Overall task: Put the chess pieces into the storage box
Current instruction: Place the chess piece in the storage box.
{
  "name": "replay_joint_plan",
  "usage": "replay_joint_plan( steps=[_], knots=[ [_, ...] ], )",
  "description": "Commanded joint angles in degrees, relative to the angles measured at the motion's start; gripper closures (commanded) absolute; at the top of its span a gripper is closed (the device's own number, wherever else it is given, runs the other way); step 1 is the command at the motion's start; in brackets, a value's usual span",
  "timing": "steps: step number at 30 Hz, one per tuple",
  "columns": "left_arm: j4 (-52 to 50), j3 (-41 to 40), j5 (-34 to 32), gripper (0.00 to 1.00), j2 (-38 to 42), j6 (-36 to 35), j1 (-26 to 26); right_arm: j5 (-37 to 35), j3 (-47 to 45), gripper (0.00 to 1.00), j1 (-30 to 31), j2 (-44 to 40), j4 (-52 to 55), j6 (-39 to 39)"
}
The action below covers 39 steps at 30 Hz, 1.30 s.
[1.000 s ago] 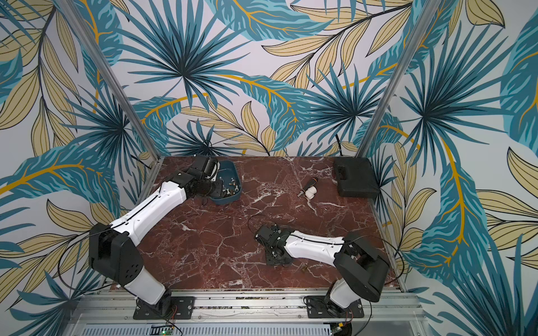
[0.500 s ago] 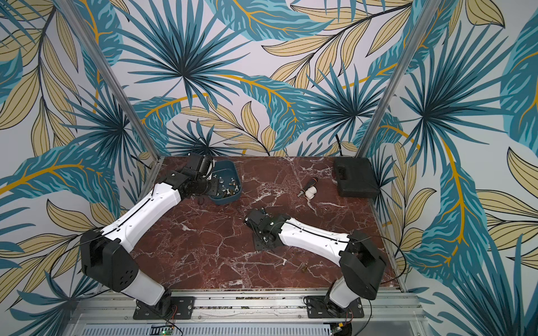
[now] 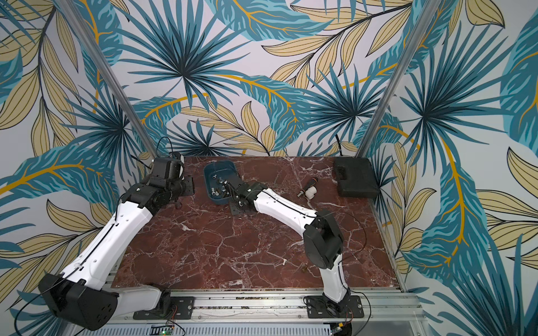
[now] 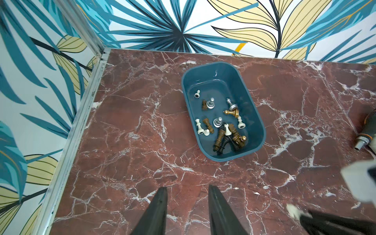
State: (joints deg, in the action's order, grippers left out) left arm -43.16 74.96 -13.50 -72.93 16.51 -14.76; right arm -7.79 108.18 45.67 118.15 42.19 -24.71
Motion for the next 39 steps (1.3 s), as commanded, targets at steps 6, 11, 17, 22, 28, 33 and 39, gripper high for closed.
replay_joint_plan(
  steps=[6,11,17,22,28,33,39],
  knots=[
    [2.8,-1.9,-0.2,0.62,3.3,0.6,0.5,4.2,30.1,0.84,-4.6,24.4,-3.7,8.1],
    [3.6,-2.6,0.6,0.62,2.6,0.4,0.5,6.4,36.1,0.82,-5.4,31.8,-11.3,8.5],
    [4.1,-3.1,1.0,0.62,2.1,0.3,0.5,5.4,36.0,0.78,-5.4,32.8,-15.7,9.0],
    [5.0,-3.6,2.3,0.62,2.0,0.3,0.5,4.7,32.4,0.76,-5.4,27.4,-15.6,8.3],
    [3.8,-1.3,8.9,0.63,0.2,0.6,-1.8,-0.8,12.6,0.76,-5.9,5.8,-16.5,4.7],
    [4.2,-2.6,7.8,0.62,-0.7,-3.1,-15.0,-6.5,-17.6,0.73,-10.1,-20.6,-17.4,-2.1],
    [3.2,-4.5,9.3,0.62,-8.0,7.7,-28.7,-14.3,-37.0,0.70,-13.7,-43.3,-4.1,-4.3]
  ],
)
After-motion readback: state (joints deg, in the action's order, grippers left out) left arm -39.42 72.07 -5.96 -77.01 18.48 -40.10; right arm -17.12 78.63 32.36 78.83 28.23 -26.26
